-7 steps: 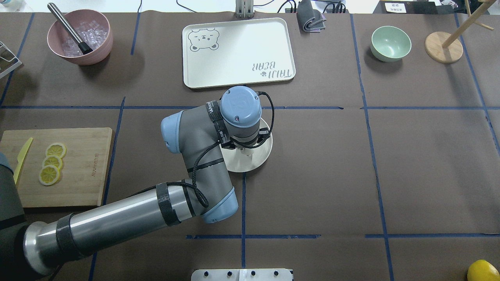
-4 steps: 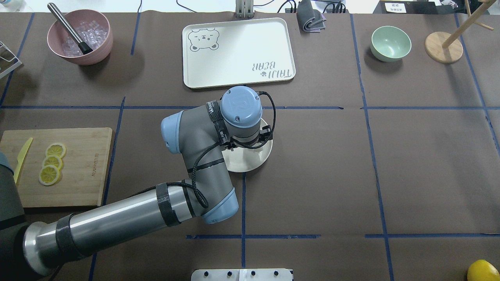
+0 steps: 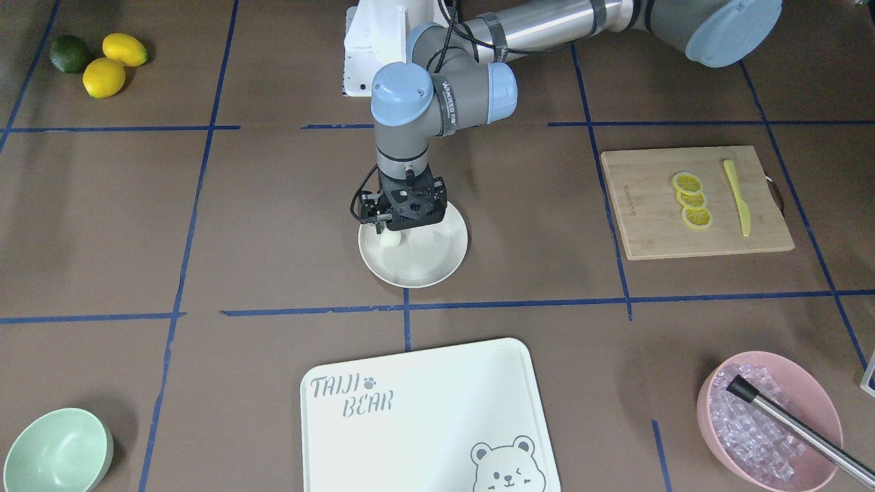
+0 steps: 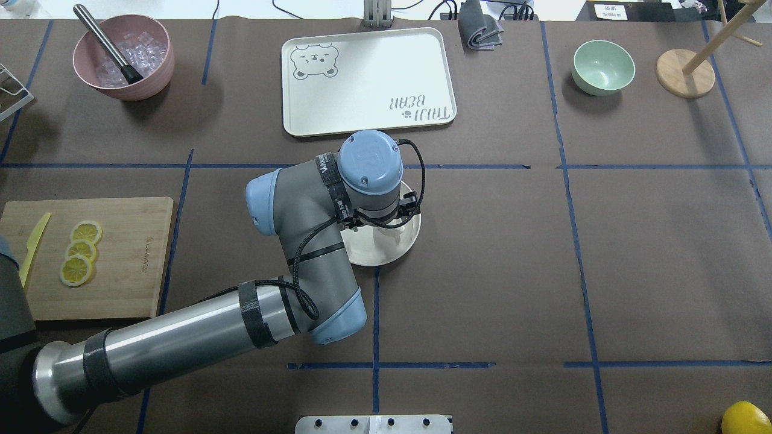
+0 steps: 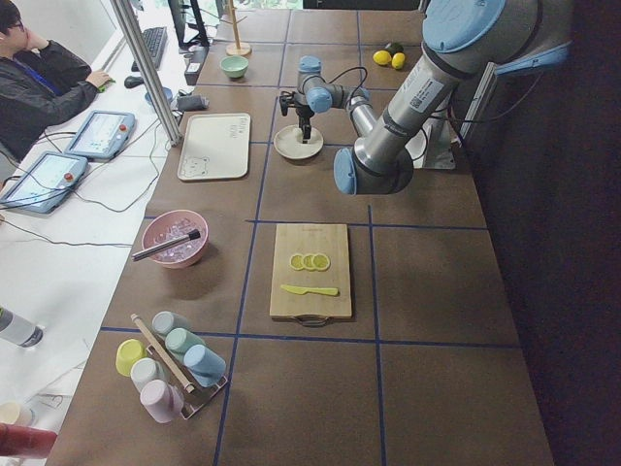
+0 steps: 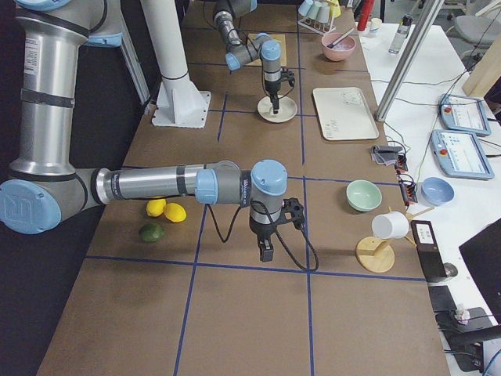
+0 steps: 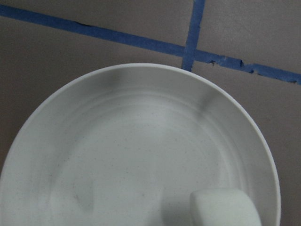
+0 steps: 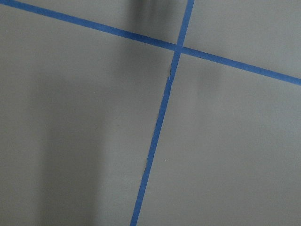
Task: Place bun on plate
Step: 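Lower the bun onto the plate and open the left gripper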
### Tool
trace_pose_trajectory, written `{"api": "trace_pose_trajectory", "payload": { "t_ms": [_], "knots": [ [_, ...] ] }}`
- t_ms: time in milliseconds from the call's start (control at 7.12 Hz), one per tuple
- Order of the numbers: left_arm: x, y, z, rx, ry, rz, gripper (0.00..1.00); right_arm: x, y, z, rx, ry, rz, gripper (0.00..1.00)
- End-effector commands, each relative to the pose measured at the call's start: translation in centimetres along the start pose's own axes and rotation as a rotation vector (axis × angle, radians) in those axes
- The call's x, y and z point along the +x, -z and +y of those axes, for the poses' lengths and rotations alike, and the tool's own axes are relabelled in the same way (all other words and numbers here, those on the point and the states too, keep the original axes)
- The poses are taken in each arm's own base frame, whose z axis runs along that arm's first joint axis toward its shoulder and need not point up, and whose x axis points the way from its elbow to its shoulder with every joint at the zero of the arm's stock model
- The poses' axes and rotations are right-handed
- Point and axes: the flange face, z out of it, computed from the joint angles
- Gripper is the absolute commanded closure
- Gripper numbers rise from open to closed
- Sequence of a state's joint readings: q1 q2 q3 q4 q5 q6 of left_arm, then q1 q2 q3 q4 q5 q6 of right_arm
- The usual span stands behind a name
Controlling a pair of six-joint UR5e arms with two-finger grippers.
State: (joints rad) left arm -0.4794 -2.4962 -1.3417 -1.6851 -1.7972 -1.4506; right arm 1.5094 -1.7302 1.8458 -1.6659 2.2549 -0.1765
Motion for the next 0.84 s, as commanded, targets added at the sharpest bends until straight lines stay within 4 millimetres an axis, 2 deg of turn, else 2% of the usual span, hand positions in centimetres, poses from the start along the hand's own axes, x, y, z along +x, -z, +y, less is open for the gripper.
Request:
{"api": "trace_pose_trajectory", "payload": {
  "t_ms": [0,140,281,421,562,702],
  "knots": [
    [-0.4,0.3,-1.0,0.005,-0.014,-0.003,0.0,0.0,0.0,0.0,0.0,0.0,0.0,0.0],
    [-0.5,0.9,-1.5,0.003,-0.019,-0.002,0.0,0.0,0.0,0.0,-0.001,0.0,0.001,0.0],
    [-1.2,3.0,-2.8,-0.049,-0.043,-0.005,0.0,0.0,0.0,0.0,-0.001,0.0,0.001,0.0],
    [-5.1,5.5,-3.6,-0.077,-0.099,-0.014,0.0,0.0,0.0,-0.1,0.001,0.001,0.002,0.0],
    [-10.9,8.2,-5.4,-0.109,-0.174,-0.019,0.0,0.0,0.0,-0.1,0.001,0.001,0.002,0.0],
    [-17.6,11.8,-8.3,-0.141,-0.275,-0.024,0.0,0.0,0.1,-0.1,0.002,0.002,0.002,0.0]
  ]
}}
